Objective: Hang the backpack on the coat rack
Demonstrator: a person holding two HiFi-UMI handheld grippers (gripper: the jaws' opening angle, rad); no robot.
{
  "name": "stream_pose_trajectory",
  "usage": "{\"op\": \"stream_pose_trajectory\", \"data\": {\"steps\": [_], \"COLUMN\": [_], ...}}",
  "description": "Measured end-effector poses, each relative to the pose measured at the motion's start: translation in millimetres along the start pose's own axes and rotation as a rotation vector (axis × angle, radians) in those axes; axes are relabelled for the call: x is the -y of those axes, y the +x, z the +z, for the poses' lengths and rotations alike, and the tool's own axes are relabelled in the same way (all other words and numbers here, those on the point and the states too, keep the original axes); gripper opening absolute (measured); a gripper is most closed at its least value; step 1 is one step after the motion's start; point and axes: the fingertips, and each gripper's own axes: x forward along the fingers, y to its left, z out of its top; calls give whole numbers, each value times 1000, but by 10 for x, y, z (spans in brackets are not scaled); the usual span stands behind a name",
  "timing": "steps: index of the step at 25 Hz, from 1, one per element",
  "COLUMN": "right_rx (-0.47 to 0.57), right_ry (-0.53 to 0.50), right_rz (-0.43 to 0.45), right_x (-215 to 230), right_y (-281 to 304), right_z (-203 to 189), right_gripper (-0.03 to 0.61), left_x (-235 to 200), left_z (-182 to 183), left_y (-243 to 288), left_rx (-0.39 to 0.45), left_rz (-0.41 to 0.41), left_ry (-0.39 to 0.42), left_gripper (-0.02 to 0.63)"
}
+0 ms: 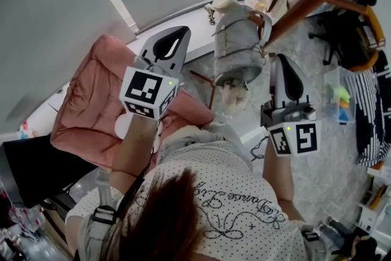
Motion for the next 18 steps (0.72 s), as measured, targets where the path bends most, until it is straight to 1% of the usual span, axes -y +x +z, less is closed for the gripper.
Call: {"op": "stream_pose_trajectory", "data": {"steps": [18], "right_rx": [4], "right_ry": [2], "right_rz": [-9], "right_x": [33], "right_y": [6], "right_z": [0], "right_gripper": [11], "left_x": [2], "left_z": [32], "left_y": [12], "left_rx": [13], "left_rz": [-2], "left_ry": [-4], "left_gripper": [3]}}
